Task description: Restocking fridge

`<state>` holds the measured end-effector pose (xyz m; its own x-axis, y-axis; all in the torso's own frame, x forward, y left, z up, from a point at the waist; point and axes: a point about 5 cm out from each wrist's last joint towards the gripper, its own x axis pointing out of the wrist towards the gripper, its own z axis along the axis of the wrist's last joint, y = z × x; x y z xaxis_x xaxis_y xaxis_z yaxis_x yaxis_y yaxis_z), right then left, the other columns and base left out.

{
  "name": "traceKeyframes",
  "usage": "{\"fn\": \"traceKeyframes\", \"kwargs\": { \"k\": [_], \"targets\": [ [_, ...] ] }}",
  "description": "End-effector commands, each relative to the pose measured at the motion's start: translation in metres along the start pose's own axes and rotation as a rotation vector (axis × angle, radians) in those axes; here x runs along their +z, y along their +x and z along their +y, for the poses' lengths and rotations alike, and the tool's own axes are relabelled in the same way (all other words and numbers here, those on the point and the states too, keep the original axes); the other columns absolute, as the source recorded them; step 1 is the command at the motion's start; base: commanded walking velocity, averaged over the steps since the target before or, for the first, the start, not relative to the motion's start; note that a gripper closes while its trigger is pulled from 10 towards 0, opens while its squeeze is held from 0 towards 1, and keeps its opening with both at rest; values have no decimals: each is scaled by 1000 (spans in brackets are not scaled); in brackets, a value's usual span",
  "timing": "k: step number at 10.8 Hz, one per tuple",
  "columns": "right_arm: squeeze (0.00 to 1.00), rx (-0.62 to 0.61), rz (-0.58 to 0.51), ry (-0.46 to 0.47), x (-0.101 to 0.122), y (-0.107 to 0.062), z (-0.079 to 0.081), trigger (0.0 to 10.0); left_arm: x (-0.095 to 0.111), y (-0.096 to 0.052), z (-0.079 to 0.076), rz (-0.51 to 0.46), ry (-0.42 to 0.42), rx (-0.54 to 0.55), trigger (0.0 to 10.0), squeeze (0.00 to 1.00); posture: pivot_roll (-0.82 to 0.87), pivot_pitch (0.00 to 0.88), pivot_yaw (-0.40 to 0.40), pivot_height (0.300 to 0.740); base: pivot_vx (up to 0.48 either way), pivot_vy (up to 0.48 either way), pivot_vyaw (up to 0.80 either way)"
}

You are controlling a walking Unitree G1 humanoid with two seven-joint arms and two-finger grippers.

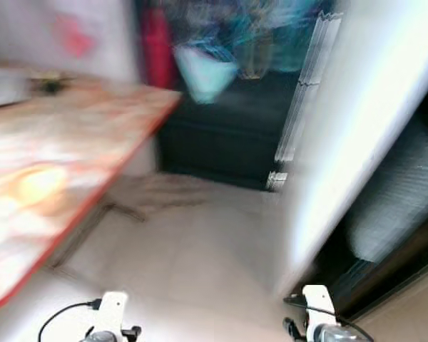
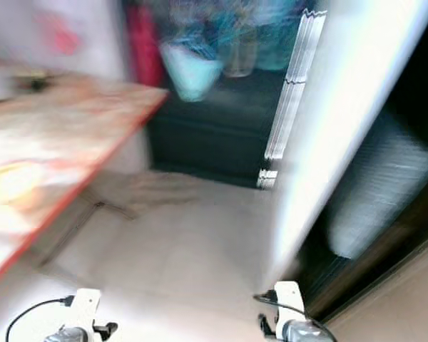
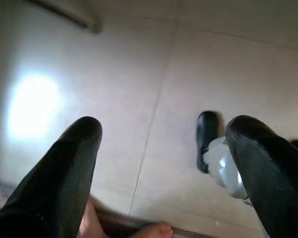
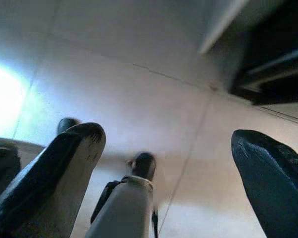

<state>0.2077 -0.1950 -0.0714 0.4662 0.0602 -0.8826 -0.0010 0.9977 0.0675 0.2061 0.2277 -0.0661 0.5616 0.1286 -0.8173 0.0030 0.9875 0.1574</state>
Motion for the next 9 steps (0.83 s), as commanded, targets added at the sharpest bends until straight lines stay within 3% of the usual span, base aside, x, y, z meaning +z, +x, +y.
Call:
{"fn": "traceKeyframes", "kwargs": {
  "k": [1, 3, 4, 6, 8, 9],
  "targets": [
    [0, -15, 15, -7, -5, -1, -7, 10000, -4, 0, -4, 13, -11, -2, 10000, 0, 111, 0, -67, 740, 0, 0, 800],
    [0, -11, 13, -19, -3, -1, -7, 10000, -1, 0, -3, -26, -64, 19, 10000, 0, 110, 0, -69, 740, 0, 0, 800],
    [0, -15, 12, -22, -3, -1, -8, 10000, -3, 0, -4, -37, -137, 41, 10000, 0, 117, 0, -56, 740, 0, 0, 800],
    [0, -4, 13, -28, -6, -1, -5, 10000, -1, -2, 0, -92, -111, 65, 10000, 0, 101, 0, -34, 740, 0, 0, 800],
    [0, 15, 38, -112, -12, -1, -4, 10000, -1, -6, 5, -214, -187, 121, 10000, 0, 95, 9, -28, 740, 0, 0, 800],
    [0, 19, 54, -127, -17, -1, -5, 10000, 0, -9, 7, -292, -181, 148, 10000, 0, 96, 18, -28, 740, 0, 0, 800]
  ]
}}
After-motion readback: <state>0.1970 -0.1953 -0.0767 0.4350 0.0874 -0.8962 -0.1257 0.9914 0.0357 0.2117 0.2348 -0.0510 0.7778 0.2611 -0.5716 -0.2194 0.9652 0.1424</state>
